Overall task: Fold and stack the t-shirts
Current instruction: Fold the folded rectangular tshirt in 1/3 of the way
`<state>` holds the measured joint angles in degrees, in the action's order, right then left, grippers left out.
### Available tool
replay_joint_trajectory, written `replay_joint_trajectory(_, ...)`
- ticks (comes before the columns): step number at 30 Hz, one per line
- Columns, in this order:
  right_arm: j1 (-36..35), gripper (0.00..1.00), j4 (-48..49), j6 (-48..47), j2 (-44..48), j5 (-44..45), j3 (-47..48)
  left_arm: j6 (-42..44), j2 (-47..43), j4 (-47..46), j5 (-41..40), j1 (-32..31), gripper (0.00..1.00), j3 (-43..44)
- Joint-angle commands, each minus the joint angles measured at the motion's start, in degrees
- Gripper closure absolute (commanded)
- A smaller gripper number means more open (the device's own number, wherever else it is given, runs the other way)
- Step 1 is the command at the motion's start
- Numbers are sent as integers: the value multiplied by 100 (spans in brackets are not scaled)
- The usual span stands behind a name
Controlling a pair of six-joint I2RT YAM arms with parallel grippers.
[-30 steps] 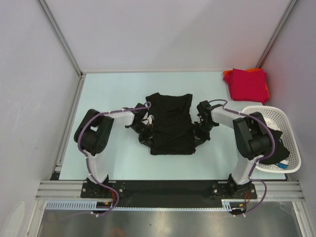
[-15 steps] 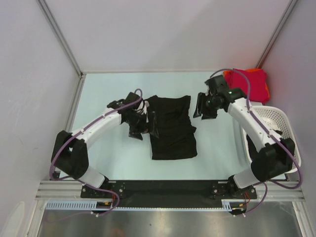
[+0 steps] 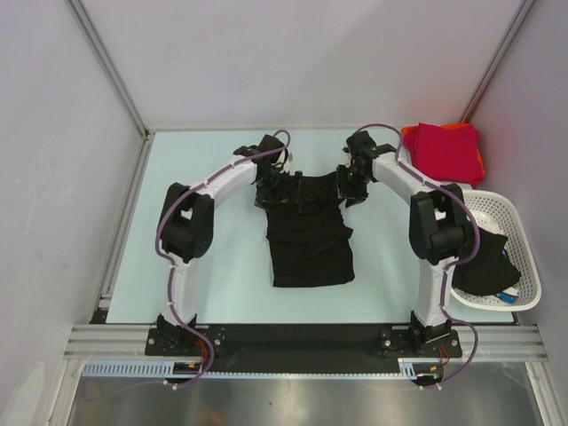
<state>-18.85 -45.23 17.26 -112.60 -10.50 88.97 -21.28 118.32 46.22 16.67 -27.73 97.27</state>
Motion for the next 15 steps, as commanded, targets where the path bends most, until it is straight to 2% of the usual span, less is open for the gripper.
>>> replay_joint_trajectory(1, -57, 58, -63, -258, -429, -5, 1426, 607, 314, 573, -93, 118, 2, 757)
replay_joint_trajectory(8, -31, 59, -486, -381, -1027, -303, 2334, 835, 306, 959, -146, 241, 2, 820)
replay_joint_trajectory(15, -40, 59, -838, -565, -887, -646, 1976, 941, -10, 1091, -129, 233, 8, 240)
